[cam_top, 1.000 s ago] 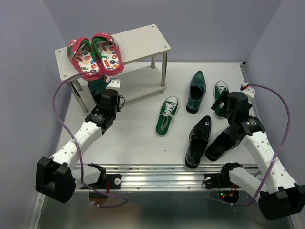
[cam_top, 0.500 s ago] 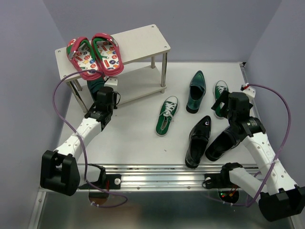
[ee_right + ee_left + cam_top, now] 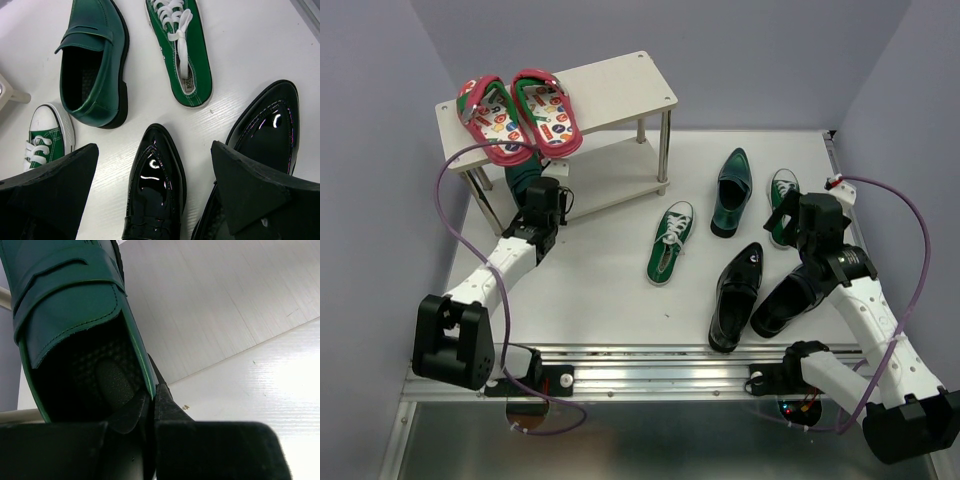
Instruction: Place and organize the shoes onto the shoe shelf
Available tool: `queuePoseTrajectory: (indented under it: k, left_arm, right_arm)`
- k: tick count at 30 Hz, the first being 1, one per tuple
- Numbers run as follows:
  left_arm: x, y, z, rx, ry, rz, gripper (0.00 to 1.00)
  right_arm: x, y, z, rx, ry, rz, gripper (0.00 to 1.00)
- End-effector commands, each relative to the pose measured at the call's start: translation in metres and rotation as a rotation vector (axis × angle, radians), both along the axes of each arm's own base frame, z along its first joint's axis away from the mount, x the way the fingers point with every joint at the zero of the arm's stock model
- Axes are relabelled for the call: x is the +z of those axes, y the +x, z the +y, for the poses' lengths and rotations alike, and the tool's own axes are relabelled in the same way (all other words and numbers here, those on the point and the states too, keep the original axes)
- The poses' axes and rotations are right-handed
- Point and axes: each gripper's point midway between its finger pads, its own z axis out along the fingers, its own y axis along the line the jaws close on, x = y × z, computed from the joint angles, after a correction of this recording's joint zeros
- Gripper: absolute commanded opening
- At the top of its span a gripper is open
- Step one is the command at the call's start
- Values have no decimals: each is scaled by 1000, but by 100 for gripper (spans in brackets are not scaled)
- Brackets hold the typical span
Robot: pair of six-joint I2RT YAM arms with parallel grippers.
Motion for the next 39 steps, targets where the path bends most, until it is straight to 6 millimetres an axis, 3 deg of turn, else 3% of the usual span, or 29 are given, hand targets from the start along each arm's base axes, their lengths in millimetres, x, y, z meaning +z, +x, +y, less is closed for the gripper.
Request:
queuePoseTrajectory:
  k: [1, 7, 10, 17, 26, 33, 39]
  left_arm:
    - [39, 20, 8, 51, -4, -101, 6]
    - [31, 19, 9, 66, -4, -53, 44]
    - [33, 18, 8, 60, -6, -49, 52]
    - [55, 8, 3, 28, -39, -79, 54]
    - [70, -27, 2, 6, -88, -58, 55]
    - [70, -55, -5, -14, -148, -26, 57]
    - [69, -84, -22, -31, -200, -8, 57]
  right_arm:
    - [6, 1, -5, -22, -8, -35, 100]
    - [10, 0, -6, -22, -15, -44, 100]
    - [11, -1, -7, -25, -17, -43, 100]
    - [10, -1, -7, -25, -17, -41, 100]
    - [3, 0, -3, -12, -3, -24, 100]
    - [-3, 0, -1, -5, 7, -11, 100]
    - [-8, 0, 1, -3, 15, 0, 100]
